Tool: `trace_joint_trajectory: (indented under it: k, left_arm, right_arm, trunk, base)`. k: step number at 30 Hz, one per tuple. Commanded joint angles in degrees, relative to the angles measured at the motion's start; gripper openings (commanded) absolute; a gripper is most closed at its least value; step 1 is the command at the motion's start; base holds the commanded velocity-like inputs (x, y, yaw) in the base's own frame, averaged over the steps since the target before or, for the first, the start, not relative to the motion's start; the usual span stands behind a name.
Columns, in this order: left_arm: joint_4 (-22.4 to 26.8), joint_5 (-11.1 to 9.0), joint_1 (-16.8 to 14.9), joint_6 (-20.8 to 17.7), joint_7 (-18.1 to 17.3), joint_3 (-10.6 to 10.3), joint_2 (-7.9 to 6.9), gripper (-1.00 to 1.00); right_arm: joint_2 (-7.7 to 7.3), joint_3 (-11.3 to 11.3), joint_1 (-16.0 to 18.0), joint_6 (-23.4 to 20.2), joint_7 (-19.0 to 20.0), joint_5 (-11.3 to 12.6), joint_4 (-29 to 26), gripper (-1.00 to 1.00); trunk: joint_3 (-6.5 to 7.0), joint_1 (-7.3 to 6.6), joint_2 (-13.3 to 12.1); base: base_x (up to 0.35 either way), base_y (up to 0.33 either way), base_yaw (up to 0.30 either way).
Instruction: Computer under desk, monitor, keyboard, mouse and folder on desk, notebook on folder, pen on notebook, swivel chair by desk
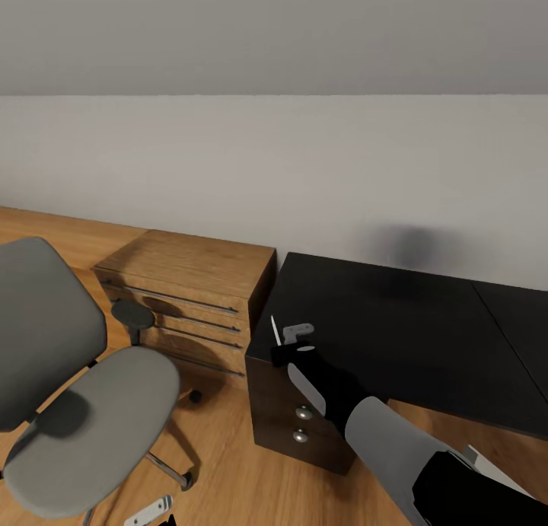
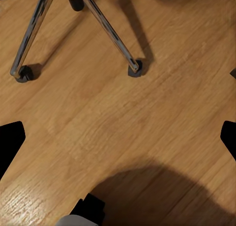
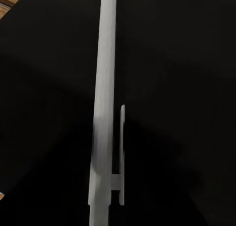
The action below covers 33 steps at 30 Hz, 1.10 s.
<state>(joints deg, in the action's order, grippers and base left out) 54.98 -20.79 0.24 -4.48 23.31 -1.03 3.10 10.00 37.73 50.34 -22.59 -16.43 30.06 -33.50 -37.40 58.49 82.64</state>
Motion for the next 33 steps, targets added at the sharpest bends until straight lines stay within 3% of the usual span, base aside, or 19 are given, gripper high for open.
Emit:
trace_joint_trajectory:
  k: [1, 8, 12, 15, 20, 26, 29, 31, 32, 33]
  left_arm:
    - [0.1, -0.3, 0.0, -0.3, 0.3, -0.1, -0.02, 1.00]
    - [0.0, -0.3, 0.0, -0.3, 0.2, -0.1, -0.03, 1.00]
    - [0.0, -0.2, 0.0, -0.2, 0.4, -0.1, -0.03, 1.00]
    - [0.0, -0.2, 0.0, -0.2, 0.4, -0.1, -0.03, 1.00]
    - [0.0, -0.2, 0.0, -0.2, 0.4, -0.1, 0.00, 1.00]
    - [0.0, -0.2, 0.0, -0.2, 0.4, -0.1, -0.02, 1.00]
    - [0.0, -0.2, 0.0, -0.2, 0.4, -0.1, -0.03, 1.00]
    - [0.0, -0.2, 0.0, -0.2, 0.4, -0.1, -0.03, 1.00]
    - [-0.4, -0.3, 0.0, -0.3, 0.4, -0.1, -0.03, 1.00]
    - [-0.5, -0.3, 0.0, -0.3, 0.4, -0.1, -0.03, 1.00]
  right_arm:
    - [0.00, 0.3, 0.0, -0.3, -0.5, 1.4, 2.8, -1.00]
    - [0.00, 0.2, 0.0, -0.4, -0.5, 1.4, 2.7, -1.00]
    - [-0.02, -0.7, 0.0, -0.3, -0.5, 1.4, -0.2, -1.00]
    - [-1.54, -1.3, 0.0, -0.3, -0.5, 1.7, -2.5, -1.00]
    - [-3.63, -2.4, -0.1, -0.3, -0.5, 4.7, -5.0, -1.00]
    - [-10.60, -2.9, -0.4, -0.2, -1.3, 11.7, -14.3, -1.00]
    - [-13.06, -2.9, -0.7, -0.1, -2.3, 14.9, -17.0, -1.00]
    - [-15.87, -3.0, -0.9, -0.1, -3.0, 19.3, -19.6, -1.00]
    - [-25.20, -3.0, -1.2, 0.3, -3.7, 36.5, -25.6, -1.00]
    - [-25.75, -3.0, -1.2, 0.3, -3.7, 37.3, -25.8, -1.00]
  trunk:
    - [-0.06, 0.01, 0.0]
    - [1.02, -1.31, -2.4]
    - [1.74, -2.19, -4.0]
    - [2.28, -2.85, -5.2]
    - [3.17, -3.95, -7.2]
    - [4.25, -5.26, -9.6]
    - [4.61, -5.70, -10.4]
    - [4.61, -5.70, -10.4]
    - [4.61, -5.70, -10.4]
    - [4.61, -5.70, -10.4]
  base:
    - [0.000, 0.000, 0.000]
    - [0.000, 0.000, 0.000]
    - [0.000, 0.000, 0.000]
    - [-0.045, 0.000, 0.000]
    - [-0.259, 0.000, 0.000]
    - [-0.147, 0.000, 0.000]
    - [-0.031, 0.000, 0.000]
    - [-0.014, 0.000, 0.000]
    - [-0.001, 0.000, 0.000]
    - [0.000, 0.000, 0.000]
